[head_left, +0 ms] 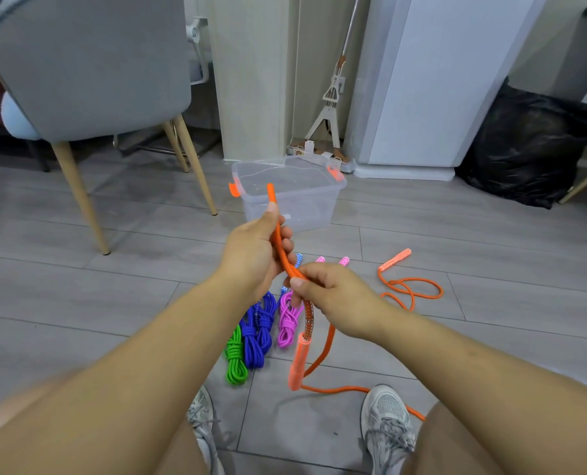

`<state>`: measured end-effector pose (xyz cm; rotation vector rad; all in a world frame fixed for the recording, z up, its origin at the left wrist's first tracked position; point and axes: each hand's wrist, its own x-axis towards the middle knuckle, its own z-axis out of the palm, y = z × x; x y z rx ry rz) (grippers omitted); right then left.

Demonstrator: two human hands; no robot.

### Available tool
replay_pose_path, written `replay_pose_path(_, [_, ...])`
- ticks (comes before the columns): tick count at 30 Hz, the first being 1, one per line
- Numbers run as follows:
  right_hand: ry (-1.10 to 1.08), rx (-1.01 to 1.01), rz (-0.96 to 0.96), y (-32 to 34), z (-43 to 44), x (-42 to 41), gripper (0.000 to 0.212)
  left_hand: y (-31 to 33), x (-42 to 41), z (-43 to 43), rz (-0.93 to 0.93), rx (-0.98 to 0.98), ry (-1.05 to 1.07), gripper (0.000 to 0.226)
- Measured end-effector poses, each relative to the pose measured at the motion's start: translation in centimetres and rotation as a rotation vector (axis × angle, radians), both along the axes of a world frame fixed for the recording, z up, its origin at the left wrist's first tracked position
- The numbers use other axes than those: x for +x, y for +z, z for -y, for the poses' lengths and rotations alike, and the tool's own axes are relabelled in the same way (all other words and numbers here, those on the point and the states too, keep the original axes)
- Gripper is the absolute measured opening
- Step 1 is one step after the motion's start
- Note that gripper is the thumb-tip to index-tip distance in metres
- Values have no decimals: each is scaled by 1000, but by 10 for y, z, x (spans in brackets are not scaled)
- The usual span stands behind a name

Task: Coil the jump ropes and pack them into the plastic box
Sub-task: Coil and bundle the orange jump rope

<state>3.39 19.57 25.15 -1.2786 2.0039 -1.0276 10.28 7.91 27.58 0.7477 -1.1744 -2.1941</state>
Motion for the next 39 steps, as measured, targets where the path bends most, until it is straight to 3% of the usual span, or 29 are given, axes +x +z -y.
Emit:
replay_pose_path(4, [-8,16,-93,2,-6,-7,25,-1,-4,2,-33,-22,47,33])
replay_pose_path(9, [-24,205,-297,-5,-31,-33,26,-1,1,20,-20,-56,149,35])
replay_pose_path(16, [-148,405,-339,-17,-70,-71,21,-10,14,36,22,-171,208,32])
replay_pose_path(20, [-210,354,-378,-15,-68,-71,7,-14,12,36,113,-158,222,32])
replay_pose_path(23, [-134,307,-439,-2,-57,-57,7,-17,9,32,112,-107,161,27])
replay_pose_path(29, [-83,134,-293,17,-33,-29,15,-24,7,15,147,-298,-22,19])
replay_pose_path(39, [-115,-49,-81,26,-4,-19,19,-24,8,-5,174,-414,-205,18])
